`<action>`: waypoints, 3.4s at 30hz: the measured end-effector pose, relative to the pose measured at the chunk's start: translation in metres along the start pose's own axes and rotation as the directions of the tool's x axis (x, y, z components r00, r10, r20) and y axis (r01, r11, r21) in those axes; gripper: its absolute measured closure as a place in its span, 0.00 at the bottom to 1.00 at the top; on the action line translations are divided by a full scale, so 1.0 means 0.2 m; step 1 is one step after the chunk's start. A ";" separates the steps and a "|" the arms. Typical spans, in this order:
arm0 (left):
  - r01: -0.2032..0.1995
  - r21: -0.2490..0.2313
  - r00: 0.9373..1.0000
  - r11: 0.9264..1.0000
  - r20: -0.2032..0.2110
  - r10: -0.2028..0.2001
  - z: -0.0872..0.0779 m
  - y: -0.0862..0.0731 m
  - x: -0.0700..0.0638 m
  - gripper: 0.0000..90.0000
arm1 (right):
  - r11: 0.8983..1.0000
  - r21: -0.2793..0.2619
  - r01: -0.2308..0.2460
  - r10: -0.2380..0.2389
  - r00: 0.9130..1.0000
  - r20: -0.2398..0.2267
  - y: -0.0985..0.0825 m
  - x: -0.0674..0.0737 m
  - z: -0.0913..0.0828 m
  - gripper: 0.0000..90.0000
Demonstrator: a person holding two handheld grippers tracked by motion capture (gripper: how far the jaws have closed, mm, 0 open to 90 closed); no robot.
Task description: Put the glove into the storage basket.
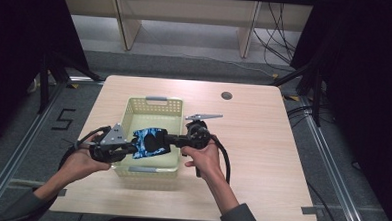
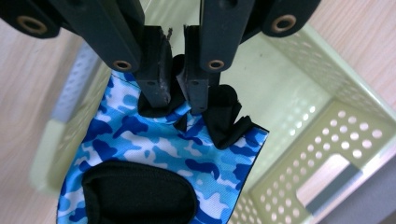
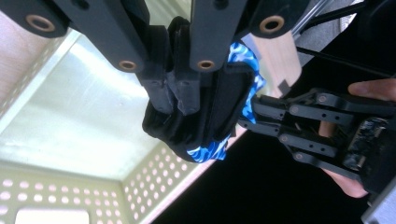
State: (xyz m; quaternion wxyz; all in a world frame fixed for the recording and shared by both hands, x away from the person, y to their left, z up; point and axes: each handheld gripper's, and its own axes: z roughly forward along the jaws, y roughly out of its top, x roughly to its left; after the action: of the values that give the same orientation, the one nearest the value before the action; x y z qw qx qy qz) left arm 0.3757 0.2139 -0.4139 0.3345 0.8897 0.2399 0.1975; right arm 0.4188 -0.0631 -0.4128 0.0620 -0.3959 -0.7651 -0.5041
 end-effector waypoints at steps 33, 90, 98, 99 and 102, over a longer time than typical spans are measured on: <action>0.051 0.139 0.998 0.989 0.017 -0.054 0.10 -0.15 0.07 0.83 | 0.988 0.143 -0.059 0.043 0.992 0.116 -0.14 -0.05 0.25 0.97; 0.169 -0.091 0.985 0.981 0.060 -0.164 -0.10 -0.02 -0.13 0.35 | 0.989 0.078 0.128 -0.140 0.976 0.167 -0.09 0.03 -0.08 0.49; 0.170 -0.116 0.984 0.979 0.070 -0.163 -0.09 -0.03 -0.17 0.29 | 0.988 0.062 0.139 -0.149 0.972 0.184 -0.11 0.01 -0.15 0.44; 0.185 -0.123 0.982 0.975 0.073 -0.177 -0.09 -0.03 -0.17 0.29 | 0.989 0.061 0.137 -0.146 0.972 0.181 -0.12 0.02 -0.15 0.44; 0.218 -0.151 0.975 0.964 0.076 -0.208 -0.08 -0.04 -0.19 0.28 | 0.987 0.053 0.152 -0.159 0.968 0.192 -0.12 0.01 -0.19 0.41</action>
State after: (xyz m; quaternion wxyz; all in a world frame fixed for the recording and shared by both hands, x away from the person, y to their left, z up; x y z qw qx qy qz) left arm 0.3350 0.2051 -0.4152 0.4305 0.8348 0.3076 0.1522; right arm 0.3900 -0.0969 -0.4117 -0.0458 -0.3810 -0.8055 -0.4515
